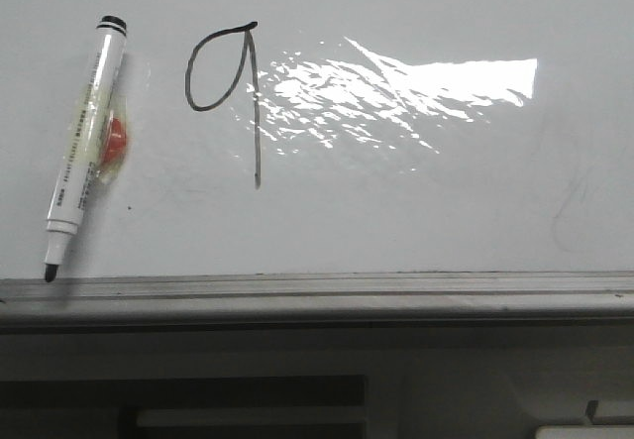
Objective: Write number 9 on whiteboard
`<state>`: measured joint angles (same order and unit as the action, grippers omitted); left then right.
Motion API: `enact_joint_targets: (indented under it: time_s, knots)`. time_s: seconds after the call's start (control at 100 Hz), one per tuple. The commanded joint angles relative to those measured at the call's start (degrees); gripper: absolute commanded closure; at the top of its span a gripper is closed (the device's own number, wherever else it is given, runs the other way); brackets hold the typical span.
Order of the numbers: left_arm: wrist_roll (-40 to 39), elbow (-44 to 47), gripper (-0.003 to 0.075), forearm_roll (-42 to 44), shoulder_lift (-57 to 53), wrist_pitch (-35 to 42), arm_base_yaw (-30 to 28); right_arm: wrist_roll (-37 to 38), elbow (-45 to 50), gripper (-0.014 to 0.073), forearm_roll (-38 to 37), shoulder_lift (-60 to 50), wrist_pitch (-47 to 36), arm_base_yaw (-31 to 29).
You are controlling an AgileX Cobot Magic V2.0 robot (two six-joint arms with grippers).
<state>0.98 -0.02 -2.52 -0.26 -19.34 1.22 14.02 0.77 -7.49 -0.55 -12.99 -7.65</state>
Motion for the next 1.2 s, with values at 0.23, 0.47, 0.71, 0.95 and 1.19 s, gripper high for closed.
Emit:
enact_joint_targets:
  time_s: [0.23,0.47,0.71,0.95,1.19]
  knots:
    - [-0.42,1.16,0.0741,-0.26,-1.53,2.37,-0.15,-2.98,1.45,0.0657,0.02,-0.99,22.77,-1.76]
    - [-0.42,1.16,0.0741,-0.26,-1.53,2.37,-0.15,-6.03,1.45,0.0657,0.02,-0.99,31.25,-1.76]
    - [-0.42,1.16,0.0741,-0.26,-1.53,2.37,-0.15,-6.7,1.45,0.0657,0.02,-0.99,31.25,-1.76]
    - [-0.42,1.16,0.0741,-0.26,-1.53,2.37,-0.15,-6.7,1.45,0.0657,0.02,-0.99,31.25,-1.76]
    - [-0.42,1.16,0.0741,-0.26,-1.53,2.37,-0.15,-6.7,1.45,0.0657,0.02,-0.99,31.25,-1.76]
